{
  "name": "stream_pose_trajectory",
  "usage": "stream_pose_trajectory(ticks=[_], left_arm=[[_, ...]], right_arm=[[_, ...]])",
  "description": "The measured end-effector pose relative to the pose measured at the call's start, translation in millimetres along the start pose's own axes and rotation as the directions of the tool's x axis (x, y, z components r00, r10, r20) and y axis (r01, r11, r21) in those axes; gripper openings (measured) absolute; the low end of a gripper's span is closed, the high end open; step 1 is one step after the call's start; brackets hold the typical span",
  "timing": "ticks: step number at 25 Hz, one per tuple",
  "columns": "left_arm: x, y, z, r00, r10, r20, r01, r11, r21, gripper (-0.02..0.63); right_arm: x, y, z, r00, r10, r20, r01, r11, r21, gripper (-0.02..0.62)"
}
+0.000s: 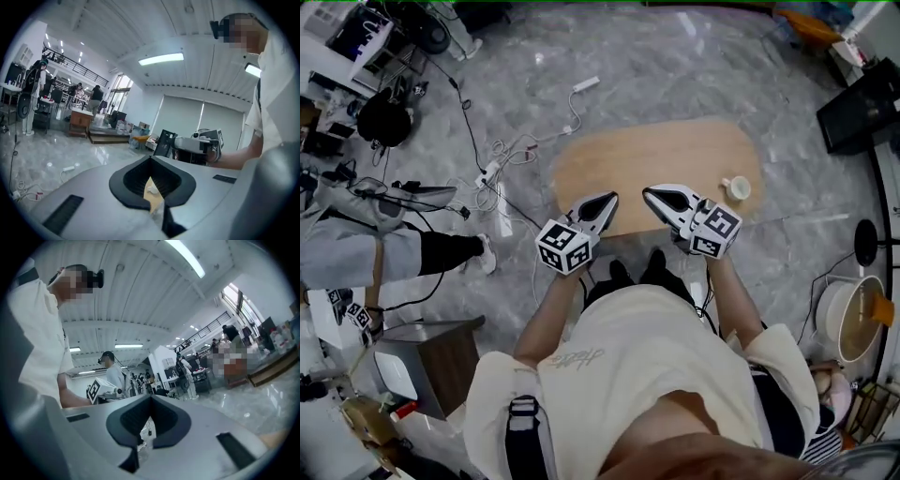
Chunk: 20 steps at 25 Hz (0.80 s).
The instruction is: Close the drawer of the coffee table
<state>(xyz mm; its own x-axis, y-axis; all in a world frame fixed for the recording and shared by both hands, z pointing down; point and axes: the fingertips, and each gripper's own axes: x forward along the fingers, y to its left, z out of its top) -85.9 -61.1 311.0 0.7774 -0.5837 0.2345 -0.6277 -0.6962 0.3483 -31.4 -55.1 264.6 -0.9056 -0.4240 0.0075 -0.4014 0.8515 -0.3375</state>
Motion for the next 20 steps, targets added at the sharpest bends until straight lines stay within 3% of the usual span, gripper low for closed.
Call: stream_pose_trajectory(ticks=[5, 9, 12, 15, 20], left_arm=[[-8.9, -13.2, 47.7, 0.999, -0.016, 0.052, 0.011, 0.996, 0.091, 0.005], [-14.4, -22.2, 72.5, 0.997, -0.021, 0.071, 0.008, 0.981, 0.192, 0.005], [-20.0, -23.3, 89.9, 0.996, -0.01, 0.092, -0.013, 0.969, 0.247, 0.005], [-21.5, -23.8, 102.8, 0.993, 0.003, 0.116, -0.035, 0.959, 0.28, 0.005], [-21.1, -23.0, 118.1, 0.991, 0.013, 0.134, -0.053, 0.953, 0.297, 0.005]], right_arm=[[-3.5, 6.7, 41.1, 0.999, -0.006, 0.045, 0.009, 0.998, -0.065, -0.008], [-8.8, 9.5, 67.3, 0.995, -0.008, 0.103, 0.013, 0.999, -0.05, -0.008], [-9.3, 13.5, 84.9, 0.996, -0.037, 0.084, 0.049, 0.988, -0.144, -0.008], [-14.1, 17.1, 97.7, 0.995, -0.059, 0.077, 0.074, 0.977, -0.2, -0.008], [-25.9, 16.4, 105.6, 0.991, -0.072, 0.115, 0.094, 0.977, -0.192, -0.008]])
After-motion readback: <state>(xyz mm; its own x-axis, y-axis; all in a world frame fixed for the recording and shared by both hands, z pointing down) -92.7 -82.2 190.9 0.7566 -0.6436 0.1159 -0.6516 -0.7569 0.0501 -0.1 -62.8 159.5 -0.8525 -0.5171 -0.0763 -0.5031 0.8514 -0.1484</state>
